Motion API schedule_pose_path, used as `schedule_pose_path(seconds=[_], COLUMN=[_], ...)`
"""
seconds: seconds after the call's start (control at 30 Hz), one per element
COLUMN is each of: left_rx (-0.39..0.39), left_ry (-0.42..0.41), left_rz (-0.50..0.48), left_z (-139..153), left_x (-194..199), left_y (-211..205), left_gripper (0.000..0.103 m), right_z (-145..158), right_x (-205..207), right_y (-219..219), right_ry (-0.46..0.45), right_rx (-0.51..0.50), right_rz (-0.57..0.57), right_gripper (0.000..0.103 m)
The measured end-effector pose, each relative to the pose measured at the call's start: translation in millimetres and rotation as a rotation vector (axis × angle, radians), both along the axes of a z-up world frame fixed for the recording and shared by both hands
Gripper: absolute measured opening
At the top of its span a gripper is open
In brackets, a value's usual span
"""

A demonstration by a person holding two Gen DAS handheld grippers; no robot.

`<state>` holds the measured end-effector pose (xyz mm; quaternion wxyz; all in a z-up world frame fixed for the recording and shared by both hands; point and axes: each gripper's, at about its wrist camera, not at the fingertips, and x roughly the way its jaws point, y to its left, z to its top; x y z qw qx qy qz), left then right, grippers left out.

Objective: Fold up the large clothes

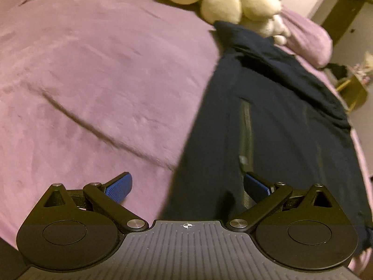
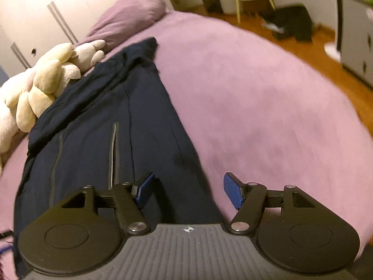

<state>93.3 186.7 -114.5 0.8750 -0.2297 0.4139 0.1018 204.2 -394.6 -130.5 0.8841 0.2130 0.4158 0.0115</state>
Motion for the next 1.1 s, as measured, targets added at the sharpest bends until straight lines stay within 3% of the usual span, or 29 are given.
schedule_pose_path(seconds=[0.2, 0.4, 0.5, 0.87, 1.1], left_rx=[0.029, -0.088, -0.138, -0.223, -0.314], left_ry=[0.041, 0.065, 0.06, 0.093, 0.114], left_rz=[-0.089, -0.078, -0.11, -0.206, -0.214], left_z=[-5, -14, -15, -18, -22], left_x=[-2, -11, -14, -9, -7], left_y=[-3, 14, 17, 20, 33], left_gripper=[0.103, 0.103, 0.103, 0.063, 0.062], right_z=[-8, -11, -10, -15, -24], right_x=[-12, -15, -11, -6, 1], right_y=[-16, -21, -25, -30, -35], right_ry=[0.041, 0.049, 0.06, 0.075, 0.119], right_rx=[0.077, 0.086, 0.136, 0.244, 0.329], right_rz=[0.01, 0.079, 0.109, 0.17, 0.168], right_gripper=[0.066, 0.065, 0.05, 0.033, 0.036])
